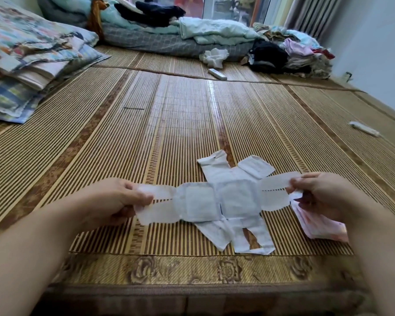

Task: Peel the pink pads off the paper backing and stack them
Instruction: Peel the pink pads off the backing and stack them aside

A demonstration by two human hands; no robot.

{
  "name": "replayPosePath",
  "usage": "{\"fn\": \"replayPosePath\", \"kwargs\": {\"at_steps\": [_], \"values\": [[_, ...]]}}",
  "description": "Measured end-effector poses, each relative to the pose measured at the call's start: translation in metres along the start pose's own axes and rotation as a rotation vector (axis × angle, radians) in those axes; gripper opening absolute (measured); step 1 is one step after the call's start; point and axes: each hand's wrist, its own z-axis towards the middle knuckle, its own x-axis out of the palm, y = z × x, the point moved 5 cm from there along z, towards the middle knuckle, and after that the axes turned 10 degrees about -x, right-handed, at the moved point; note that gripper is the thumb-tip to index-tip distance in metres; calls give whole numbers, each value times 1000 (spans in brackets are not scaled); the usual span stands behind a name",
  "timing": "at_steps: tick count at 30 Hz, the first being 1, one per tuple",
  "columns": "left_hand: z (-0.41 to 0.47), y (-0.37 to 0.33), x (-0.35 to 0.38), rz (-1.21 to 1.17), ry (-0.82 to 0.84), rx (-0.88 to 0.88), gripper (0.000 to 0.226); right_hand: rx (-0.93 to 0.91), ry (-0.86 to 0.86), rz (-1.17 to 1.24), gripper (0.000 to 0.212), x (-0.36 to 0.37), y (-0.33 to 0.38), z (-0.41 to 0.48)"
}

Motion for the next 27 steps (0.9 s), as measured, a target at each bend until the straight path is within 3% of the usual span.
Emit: {"fn": "replayPosePath", "kwargs": {"at_steps": [6,10,14,21,27], "values": [[-2,-7,-6,-127,-146,123,34,-111,-101,-141,14,17,17,-4],[-7,-17,4,-162,-125,226,20,-190,18,-188,6,55,38,-15],[-8,-24,17,-183,-109,268,14,-233,133,-298,13,105,49,-24],[-4,-29,37,-190,-102,272,14,-89,242,-389,23,138,38,-22],[2,-40,62,-183,-95,304,13,-311,171,-830,18,144,42,-24]]}}
